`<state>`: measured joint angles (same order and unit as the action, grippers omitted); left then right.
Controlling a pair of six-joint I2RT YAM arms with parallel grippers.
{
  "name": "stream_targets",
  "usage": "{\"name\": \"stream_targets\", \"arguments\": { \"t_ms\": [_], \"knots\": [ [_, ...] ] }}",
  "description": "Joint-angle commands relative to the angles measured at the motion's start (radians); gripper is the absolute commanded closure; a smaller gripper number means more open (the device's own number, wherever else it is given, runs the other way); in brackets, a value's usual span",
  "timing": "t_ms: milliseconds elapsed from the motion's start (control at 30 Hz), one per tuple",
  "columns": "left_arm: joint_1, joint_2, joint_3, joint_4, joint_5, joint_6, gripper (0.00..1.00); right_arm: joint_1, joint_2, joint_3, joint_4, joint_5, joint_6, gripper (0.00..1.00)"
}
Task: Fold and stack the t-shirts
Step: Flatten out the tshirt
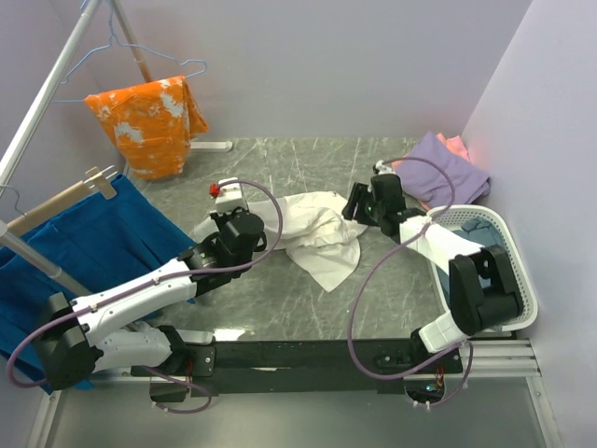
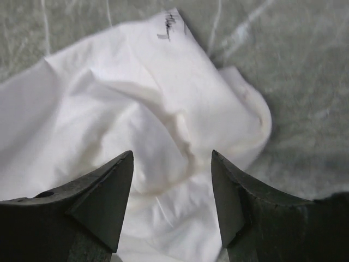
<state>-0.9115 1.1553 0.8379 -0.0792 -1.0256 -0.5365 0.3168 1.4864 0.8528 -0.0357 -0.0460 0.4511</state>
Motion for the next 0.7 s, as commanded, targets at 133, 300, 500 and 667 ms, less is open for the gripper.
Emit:
{"name": "stream_targets", "arguments": {
  "t_ms": [133,300,500,667],
  "knots": [
    [0.039,-0.014,-0.005,-0.092,0.019,0.006,0.85,0.045,0.071,0.094,-0.023,0.038,0.001,0.37],
    [0.085,0.018,-0.029,-0.172,0.007,-0.071,0.2,0.123,-0.128,-0.073,-0.036,0.112,0.038,0.36],
    [0.085,-0.012,-0.143,-0.139,0.091,-0.144,0.01,0.154,-0.285,-0.268,-0.064,0.175,0.101,0.34],
    [0.074,-0.031,-0.19,-0.166,0.136,-0.237,0.01,0.182,-0.339,-0.32,-0.082,0.184,0.132,0.34]
  ]
}}
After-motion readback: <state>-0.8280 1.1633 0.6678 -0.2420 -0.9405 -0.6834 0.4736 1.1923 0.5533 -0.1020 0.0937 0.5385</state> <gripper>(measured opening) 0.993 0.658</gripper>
